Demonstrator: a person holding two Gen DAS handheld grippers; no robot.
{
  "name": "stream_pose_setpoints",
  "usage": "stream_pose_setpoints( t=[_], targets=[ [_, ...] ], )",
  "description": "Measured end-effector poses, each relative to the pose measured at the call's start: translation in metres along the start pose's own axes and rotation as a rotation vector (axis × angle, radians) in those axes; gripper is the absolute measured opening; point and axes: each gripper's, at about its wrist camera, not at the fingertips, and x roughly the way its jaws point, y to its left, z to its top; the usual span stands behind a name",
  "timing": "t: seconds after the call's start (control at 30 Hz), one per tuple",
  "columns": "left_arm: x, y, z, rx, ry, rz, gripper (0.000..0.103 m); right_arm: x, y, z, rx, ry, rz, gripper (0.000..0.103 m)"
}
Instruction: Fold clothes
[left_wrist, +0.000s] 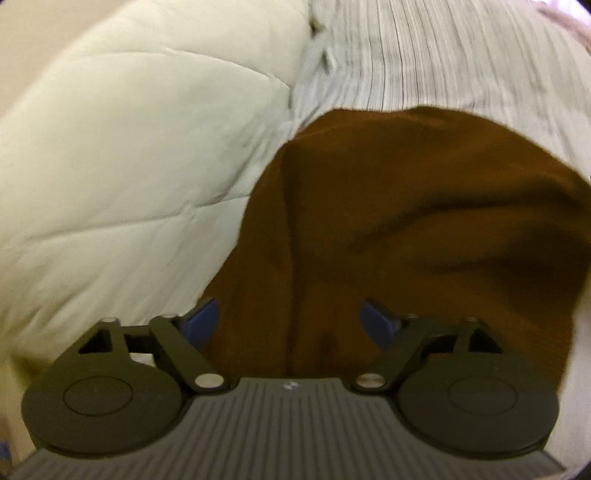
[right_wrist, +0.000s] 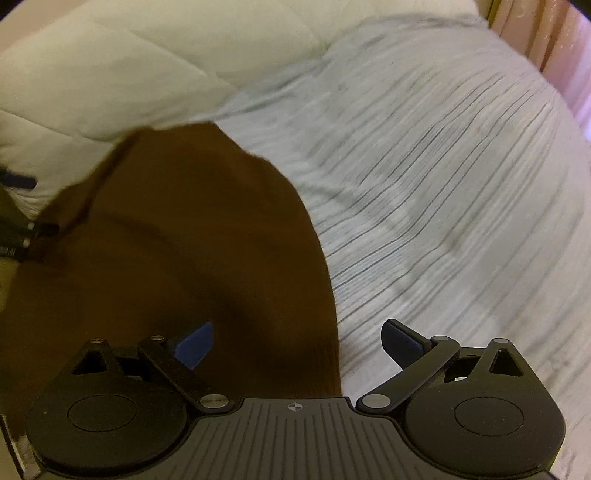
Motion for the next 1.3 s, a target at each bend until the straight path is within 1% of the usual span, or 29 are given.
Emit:
stream_pose_setpoints(
  t=[0.07,0.1,0.13,0.17,0.2,0.23,0.27,0.3,0.33,0.37,0.4,0.43,0.53,0.63,0.73,0.8,0.87,0.97,1.07,1.13,1.23,1.3],
  targets=[
    [0.025,0.004,0.010,0.033,0.006,-0.009,0.075,0.022,-0.005,0.003,0.014,0.026,-0.006,0.100],
    [0.036,0.006,0.014,0.051,0.011,-0.012,0.072,0.030,-0.009,0.003,0.027,0.041,-0.005,0.098],
    [0.047,0.007,0.017,0.075,0.016,-0.017,0.070,0.038,-0.012,0.002,0.040,0.057,-0.004,0.083],
    [0.057,0.008,0.019,0.099,0.022,-0.022,0.066,0.047,-0.015,0.002,0.055,0.080,0.007,0.072],
    [0.065,0.009,0.021,0.128,0.027,-0.031,0.061,0.051,-0.017,0.001,0.072,0.092,0.023,0.068],
    [0.070,0.010,0.021,0.159,0.031,-0.045,0.057,0.054,-0.018,0.000,0.090,0.104,0.038,0.061],
    [0.075,0.011,0.021,0.191,0.035,-0.060,0.053,0.058,-0.020,-0.001,0.105,0.114,0.053,0.048],
    [0.076,0.011,0.021,0.214,0.037,-0.067,0.048,0.057,-0.019,-0.001,0.106,0.114,0.060,0.042],
    [0.078,0.012,0.020,0.236,0.039,-0.073,0.043,0.056,-0.018,-0.001,0.109,0.114,0.068,0.024],
    [0.078,0.013,0.019,0.252,0.045,-0.079,0.029,0.052,-0.017,-0.001,0.117,0.111,0.080,0.010],
    [0.078,0.014,0.019,0.261,0.050,-0.080,0.011,0.046,-0.016,0.000,0.125,0.099,0.079,0.010],
    [0.075,0.015,0.019,0.266,0.048,-0.080,0.005,0.037,-0.015,0.001,0.129,0.077,0.077,0.009],
    [0.057,0.023,0.022,0.286,0.008,-0.087,0.003,-0.003,-0.011,0.003,0.134,-0.020,0.068,0.008],
    [0.027,0.034,0.031,0.281,-0.044,-0.089,0.002,-0.053,-0.013,0.005,0.141,-0.122,0.052,0.007],
    [-0.008,0.038,0.043,0.291,-0.117,-0.088,0.002,-0.103,-0.016,-0.006,0.133,-0.209,0.009,0.007],
    [-0.036,0.034,0.054,0.294,-0.179,-0.100,0.002,-0.140,-0.025,-0.026,0.169,-0.261,-0.044,0.007],
    [-0.066,0.024,0.067,0.295,-0.242,-0.122,0.002,-0.172,-0.038,-0.052,0.238,-0.301,-0.085,0.007],
    [-0.112,-0.008,0.089,0.331,-0.334,-0.164,0.002,-0.224,-0.060,-0.106,0.339,-0.342,-0.166,0.007],
    [-0.160,-0.067,0.111,0.394,-0.421,-0.232,0.002,-0.283,-0.087,-0.172,0.439,-0.375,-0.270,0.007],
    [-0.190,-0.117,0.124,0.455,-0.477,-0.281,0.002,-0.324,-0.101,-0.226,0.503,-0.395,-0.357,0.007],
    [-0.238,-0.214,0.134,0.560,-0.559,-0.385,0.002,-0.394,-0.122,-0.315,0.583,-0.413,-0.507,0.007],
    [-0.274,-0.292,0.131,0.619,-0.604,-0.465,0.002,-0.444,-0.133,-0.376,0.621,-0.416,-0.623,0.007]
  ],
)
